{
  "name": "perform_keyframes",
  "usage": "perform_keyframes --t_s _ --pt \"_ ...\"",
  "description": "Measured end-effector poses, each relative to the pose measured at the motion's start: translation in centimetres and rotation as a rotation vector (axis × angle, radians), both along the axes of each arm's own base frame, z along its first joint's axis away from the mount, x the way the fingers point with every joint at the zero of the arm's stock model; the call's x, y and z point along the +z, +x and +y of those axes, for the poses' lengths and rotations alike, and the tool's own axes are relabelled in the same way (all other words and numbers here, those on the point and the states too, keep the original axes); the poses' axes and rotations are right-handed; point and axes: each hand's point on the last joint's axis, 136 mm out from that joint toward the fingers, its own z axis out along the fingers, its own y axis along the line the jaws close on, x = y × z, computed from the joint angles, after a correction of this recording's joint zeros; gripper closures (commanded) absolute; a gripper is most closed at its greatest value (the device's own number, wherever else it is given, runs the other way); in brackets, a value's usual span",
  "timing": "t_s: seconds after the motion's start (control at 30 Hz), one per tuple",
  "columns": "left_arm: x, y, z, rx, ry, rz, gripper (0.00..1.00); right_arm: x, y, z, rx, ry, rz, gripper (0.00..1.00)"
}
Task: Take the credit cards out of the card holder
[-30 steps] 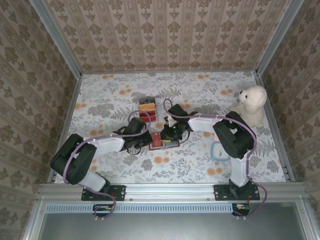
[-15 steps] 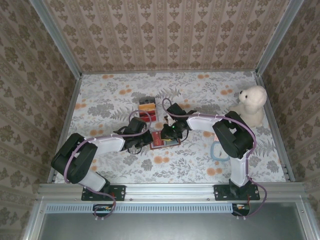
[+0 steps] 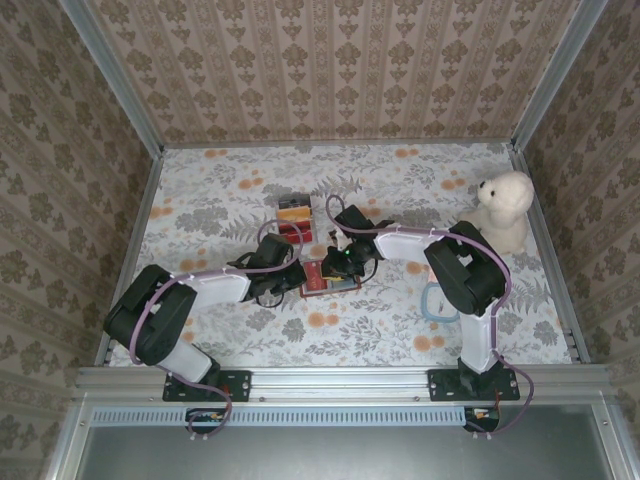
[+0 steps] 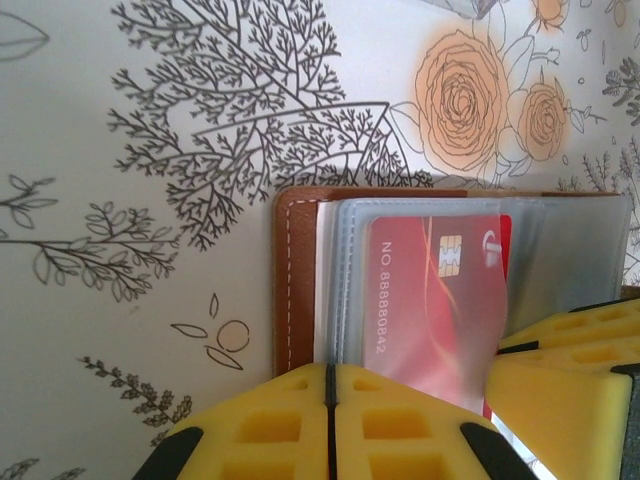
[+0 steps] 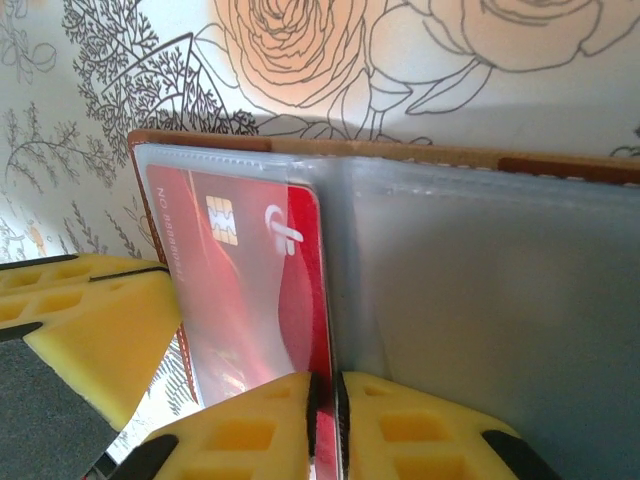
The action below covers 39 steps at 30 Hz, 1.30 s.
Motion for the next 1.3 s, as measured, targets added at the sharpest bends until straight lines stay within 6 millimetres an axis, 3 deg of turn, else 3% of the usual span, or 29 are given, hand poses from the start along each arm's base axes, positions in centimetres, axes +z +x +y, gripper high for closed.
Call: perform_keyframes --t_s 0.37,0.63,1.03,1.3 --pt "0.0 0.4 0.3 0.021 -0.007 -0.025 0.92 0.0 0.4 0.1 -0.024 0.053 0.008 1.0" --pt "0.5 -0.4 0.8 0.018 0.013 -0.016 0.72 0.6 0.0 0.4 -0.019 0.068 -0.016 1.0" --pt "0.8 -1.6 1.7 0.002 0.035 0.019 0.75 1.5 -1.4 -0.7 -0.014 0.024 -0.026 1.0" --pt "2.7 -1.9 2.0 -0.013 0.031 -0.015 0.82 1.8 -1.7 -0.2 0.008 0.039 -0.025 0.83"
